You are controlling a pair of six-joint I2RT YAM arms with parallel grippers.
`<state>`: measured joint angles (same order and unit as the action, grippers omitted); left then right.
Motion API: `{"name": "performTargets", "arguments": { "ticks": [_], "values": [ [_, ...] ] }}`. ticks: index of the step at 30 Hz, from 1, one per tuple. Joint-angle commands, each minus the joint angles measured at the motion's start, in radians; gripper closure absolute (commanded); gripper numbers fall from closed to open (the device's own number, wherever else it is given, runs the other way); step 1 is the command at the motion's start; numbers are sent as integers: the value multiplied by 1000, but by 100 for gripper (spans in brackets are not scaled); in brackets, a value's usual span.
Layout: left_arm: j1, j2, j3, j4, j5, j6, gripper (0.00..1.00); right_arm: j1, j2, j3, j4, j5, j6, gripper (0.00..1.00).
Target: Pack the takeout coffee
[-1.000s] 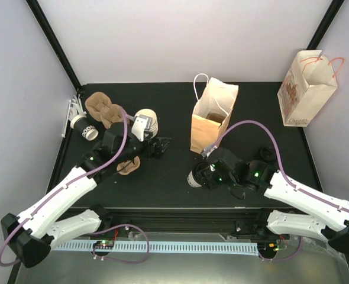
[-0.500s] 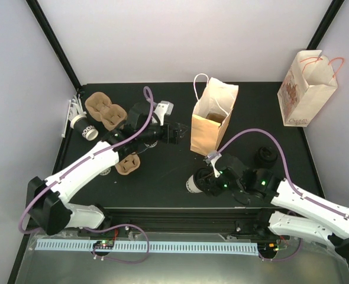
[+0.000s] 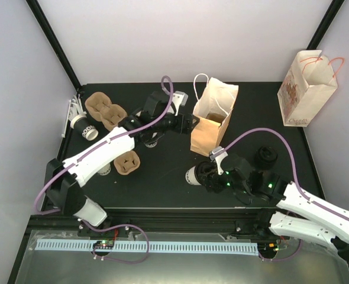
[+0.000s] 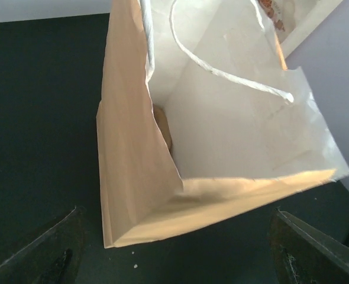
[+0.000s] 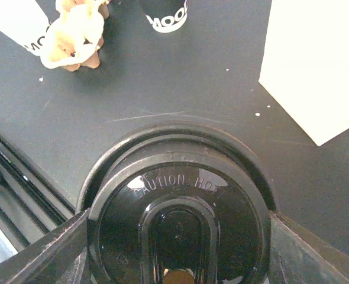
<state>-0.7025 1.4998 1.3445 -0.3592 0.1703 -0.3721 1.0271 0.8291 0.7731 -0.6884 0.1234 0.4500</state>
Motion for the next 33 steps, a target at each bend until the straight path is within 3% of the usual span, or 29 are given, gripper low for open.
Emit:
{"name": "performTargets", "arguments": {
  "ticks": [1,20,28,31,33],
  "values": [
    [-6,84,104,-61,-38,1,14,7,-44,-6,22,77,14,40],
    [0,289,427,-179,-107,-12,15,6,-40,-6,-3,23,38,39],
    [3,452,641,-392,-163,32,26,6,-39,33,-20,-2,45,39],
    [6,475,677,-416,-162,60,36,6,-36,75,-53,-33,40,41],
    [5,475,687,-422,-168,79,49,7,-28,111,-83,-51,37,41]
  ]
}}
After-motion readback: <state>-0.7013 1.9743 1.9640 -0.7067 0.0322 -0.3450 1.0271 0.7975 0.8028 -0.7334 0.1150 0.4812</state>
